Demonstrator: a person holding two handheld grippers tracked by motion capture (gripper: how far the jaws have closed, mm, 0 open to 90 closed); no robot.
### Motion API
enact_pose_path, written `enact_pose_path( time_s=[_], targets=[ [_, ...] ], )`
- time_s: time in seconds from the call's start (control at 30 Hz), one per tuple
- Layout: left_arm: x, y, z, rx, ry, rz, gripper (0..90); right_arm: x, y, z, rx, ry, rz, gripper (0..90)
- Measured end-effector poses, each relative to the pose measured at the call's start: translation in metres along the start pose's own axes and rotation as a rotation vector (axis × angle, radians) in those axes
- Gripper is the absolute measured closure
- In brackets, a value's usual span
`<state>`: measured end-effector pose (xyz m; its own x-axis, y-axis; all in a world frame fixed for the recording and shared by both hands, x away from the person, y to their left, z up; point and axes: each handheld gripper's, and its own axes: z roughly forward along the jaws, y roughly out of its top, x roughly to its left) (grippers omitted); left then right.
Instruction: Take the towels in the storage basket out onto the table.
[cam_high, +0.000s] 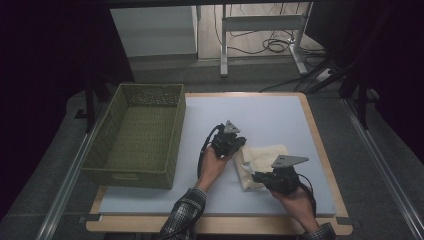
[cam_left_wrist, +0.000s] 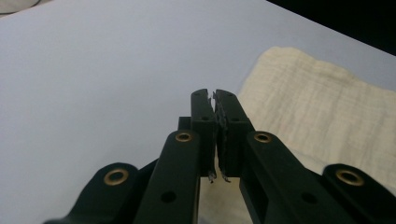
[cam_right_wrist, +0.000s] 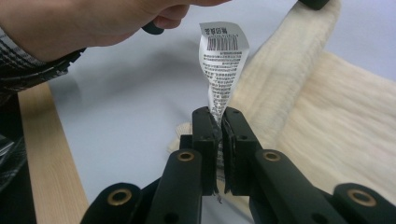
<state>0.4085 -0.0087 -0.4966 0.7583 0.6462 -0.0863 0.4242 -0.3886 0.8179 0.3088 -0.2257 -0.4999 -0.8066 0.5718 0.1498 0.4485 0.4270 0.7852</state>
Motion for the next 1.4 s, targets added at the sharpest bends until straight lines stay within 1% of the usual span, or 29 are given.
enact_pose_path(
  time_s=[0.07,0.17,0.27,0.3,0.33,0.37,0.4,0.47,0.5,0.57,0.6,0.63,0.67,0.7,0.73,0.8,1.03,1.1,1.2,1.23,1.27,1.37,1.4],
  targets=[
    [-0.005,0.005,0.008,0.007,-0.008,0.012,87.1,-0.005,-0.005,-0.006,-0.003,-0.015,0.014,84.8],
    [-0.009,0.01,0.015,0.007,-0.02,0.02,87.1,-0.009,-0.009,-0.013,-0.005,-0.027,0.022,84.8],
    [-0.014,0.016,0.022,0.01,-0.025,0.034,87.0,-0.014,-0.013,-0.02,-0.02,-0.041,0.031,84.7],
    [-0.014,0.016,0.022,0.01,-0.025,0.034,87.0,-0.014,-0.013,-0.02,-0.02,-0.041,0.031,84.7],
    [-0.017,0.02,0.025,0.008,-0.032,0.04,87.0,-0.017,-0.016,-0.026,-0.022,-0.056,0.036,84.7],
    [-0.017,0.02,0.025,0.008,-0.032,0.04,87.0,-0.017,-0.016,-0.026,-0.022,-0.056,0.036,84.7],
    [-0.02,0.024,0.028,0.011,-0.035,0.046,87.0,-0.02,-0.018,-0.032,-0.028,-0.064,0.045,84.7],
    [-0.022,0.026,0.03,0.009,-0.037,0.05,87.0,-0.022,-0.019,-0.034,-0.029,-0.069,0.048,84.7],
    [-0.024,0.03,0.034,0.01,-0.043,0.054,87.0,-0.026,-0.021,-0.039,-0.032,-0.081,0.056,84.6],
    [-0.026,0.031,0.037,0.008,-0.044,0.056,86.9,-0.027,-0.022,-0.041,-0.031,-0.085,0.058,84.7],
    [-0.027,0.033,0.039,0.016,-0.044,0.064,86.9,-0.029,-0.023,-0.042,-0.036,-0.088,0.062,84.6],
    [-0.03,0.036,0.044,0.014,-0.047,0.064,86.9,-0.032,-0.025,-0.046,-0.033,-0.097,0.065,84.6],
    [-0.03,0.036,0.044,0.014,-0.047,0.064,86.9,-0.032,-0.025,-0.046,-0.033,-0.097,0.065,84.6],
    [-0.032,0.039,0.05,0.013,-0.052,0.067,87.0,-0.034,-0.026,-0.048,-0.032,-0.105,0.068,84.6],
    [-0.032,0.039,0.05,0.013,-0.052,0.067,86.9,-0.035,-0.027,-0.05,-0.032,-0.109,0.07,84.6],
    [-0.037,0.042,0.057,0.014,-0.057,0.068,86.8,-0.036,-0.029,-0.052,-0.03,-0.118,0.074,84.6],
    [-0.043,0.053,0.069,0.032,-0.063,0.095,86.7,-0.044,-0.034,-0.062,-0.036,-0.147,0.094,84.3],
    [-0.045,0.054,0.074,0.025,-0.065,0.085,86.7,-0.046,-0.036,-0.063,-0.036,-0.15,0.099,84.3],
    [-0.047,0.054,0.079,0.033,-0.064,0.088,86.6,-0.049,-0.038,-0.063,-0.033,-0.157,0.102,84.0],
    [-0.048,0.053,0.081,0.034,-0.061,0.084,86.6,-0.051,-0.04,-0.063,-0.024,-0.159,0.114,83.8],
    [-0.049,0.051,0.085,0.04,-0.059,0.079,86.5,-0.053,-0.041,-0.062,-0.021,-0.161,0.116,83.7],
    [-0.048,0.05,0.087,0.048,-0.056,0.081,85.7,-0.055,-0.043,-0.061,-0.017,-0.163,0.119,83.5],
    [-0.048,0.049,0.088,0.042,-0.055,0.067,84.6,-0.055,-0.043,-0.061,-0.016,-0.164,0.124,83.3]
  ],
)
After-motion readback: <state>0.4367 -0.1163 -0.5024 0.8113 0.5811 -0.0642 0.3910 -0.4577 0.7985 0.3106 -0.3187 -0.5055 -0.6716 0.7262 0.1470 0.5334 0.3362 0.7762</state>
